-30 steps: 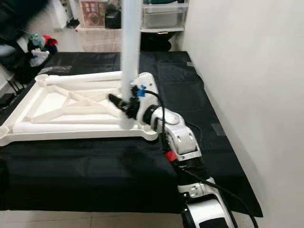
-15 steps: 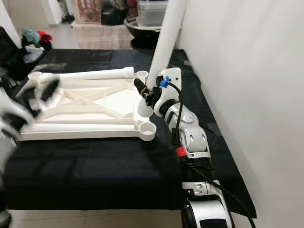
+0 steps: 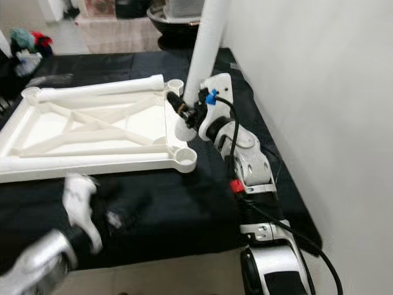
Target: Building children table
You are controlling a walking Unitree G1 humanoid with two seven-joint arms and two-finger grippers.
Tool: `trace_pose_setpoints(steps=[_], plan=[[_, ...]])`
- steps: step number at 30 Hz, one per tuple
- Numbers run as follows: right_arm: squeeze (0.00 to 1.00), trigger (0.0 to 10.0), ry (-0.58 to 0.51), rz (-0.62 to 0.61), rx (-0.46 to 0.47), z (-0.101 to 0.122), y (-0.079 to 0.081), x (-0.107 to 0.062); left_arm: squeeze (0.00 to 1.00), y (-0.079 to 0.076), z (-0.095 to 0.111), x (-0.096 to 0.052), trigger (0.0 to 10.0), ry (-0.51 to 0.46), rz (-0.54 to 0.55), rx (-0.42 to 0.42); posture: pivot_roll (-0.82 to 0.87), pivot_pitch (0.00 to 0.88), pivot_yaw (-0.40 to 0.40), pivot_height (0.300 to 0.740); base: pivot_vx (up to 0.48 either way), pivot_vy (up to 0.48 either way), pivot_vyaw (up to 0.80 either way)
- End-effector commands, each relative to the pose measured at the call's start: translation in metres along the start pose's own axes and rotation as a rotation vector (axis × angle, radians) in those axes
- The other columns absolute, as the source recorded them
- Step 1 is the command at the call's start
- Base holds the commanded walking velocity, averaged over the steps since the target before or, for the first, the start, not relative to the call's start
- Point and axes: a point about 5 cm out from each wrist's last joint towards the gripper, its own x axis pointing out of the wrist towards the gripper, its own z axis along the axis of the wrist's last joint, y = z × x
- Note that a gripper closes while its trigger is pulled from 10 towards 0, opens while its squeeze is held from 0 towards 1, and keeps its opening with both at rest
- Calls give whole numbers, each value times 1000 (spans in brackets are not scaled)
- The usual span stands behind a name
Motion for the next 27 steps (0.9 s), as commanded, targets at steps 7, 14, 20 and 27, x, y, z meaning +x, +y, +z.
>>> trace_pose_setpoints(steps=[7, 14, 20, 27], plan=[[0, 10000, 20, 407, -28, 12, 4, 8, 0, -36, 10, -24, 10000, 64, -223, 62, 6, 339, 0, 740, 0, 0, 0], [0, 10000, 19, 613, -24, 38, -17, 10, 0, -34, 27, -30, 10000, -59, -72, 143, 58, 398, -5, 740, 0, 0, 0], [0, 10000, 10, 674, -48, 51, -24, 11, 0, -31, 35, -34, 10000, -106, 3, 193, 70, 424, 0, 740, 0, 0, 0], [0, 10000, 6, 674, -95, 63, -39, 7, 0, -22, 42, -41, 10000, -103, 82, 234, 91, 457, 8, 740, 0, 0, 0]])
